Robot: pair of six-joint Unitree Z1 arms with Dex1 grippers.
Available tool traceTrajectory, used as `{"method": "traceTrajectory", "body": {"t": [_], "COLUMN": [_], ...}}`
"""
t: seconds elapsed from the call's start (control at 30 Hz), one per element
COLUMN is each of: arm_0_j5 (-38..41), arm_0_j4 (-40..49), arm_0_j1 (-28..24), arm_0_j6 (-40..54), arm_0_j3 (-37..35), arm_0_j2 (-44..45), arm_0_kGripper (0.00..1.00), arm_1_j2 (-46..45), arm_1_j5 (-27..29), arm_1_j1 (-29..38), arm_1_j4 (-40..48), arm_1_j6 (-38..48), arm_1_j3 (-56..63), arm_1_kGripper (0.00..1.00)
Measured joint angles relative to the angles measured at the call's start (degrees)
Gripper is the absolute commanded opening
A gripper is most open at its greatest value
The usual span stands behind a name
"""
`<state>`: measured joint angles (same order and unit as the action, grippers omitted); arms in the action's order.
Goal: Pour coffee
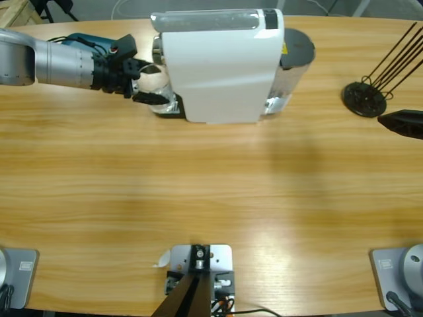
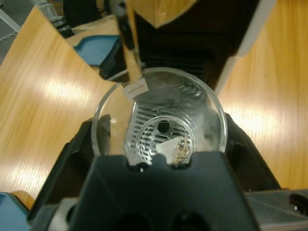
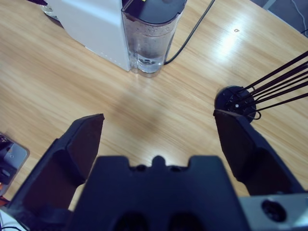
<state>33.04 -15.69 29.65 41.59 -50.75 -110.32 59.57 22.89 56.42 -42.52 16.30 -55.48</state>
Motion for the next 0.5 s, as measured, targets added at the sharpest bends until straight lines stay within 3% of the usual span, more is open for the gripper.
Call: {"method": "traceTrajectory", "body": {"t": [0.3, 0.33, 0.37, 0.4, 0.5], "arm_0_j5": [-1.01, -1.04, -1.12, -1.31, -1.68], "arm_0_j4": [-0.34, -0.34, -0.34, -0.34, -0.35], "arm_0_j1": [0.54, 0.55, 0.58, 0.65, 0.78], "arm_0_j6": [-1.79, -1.91, -2.07, -2.27, -2.82], "arm_0_j3": [-1.83, -1.83, -1.83, -1.83, -1.83], "arm_0_j2": [-1.22, -1.22, -1.22, -1.22, -1.22], "arm_0_kGripper": [0.022, 0.522, 0.933, 0.987, 1.0], "arm_1_j2": [0.0, 0.0, 0.0, 0.0, 0.0], "arm_1_j5": [0.0, 0.0, 0.0, 0.0, 0.0], "arm_1_j1": [0.0, 0.0, 0.0, 0.0, 0.0], "arm_1_j4": [-0.02, -0.05, -0.12, -0.23, -0.33], "arm_1_j6": [0.55, 0.55, 0.55, 0.55, 0.56], "arm_1_j3": [0.0, 0.0, 0.0, 0.0, 0.0], "arm_1_kGripper": [1.0, 1.0, 1.0, 1.0, 1.0]}}
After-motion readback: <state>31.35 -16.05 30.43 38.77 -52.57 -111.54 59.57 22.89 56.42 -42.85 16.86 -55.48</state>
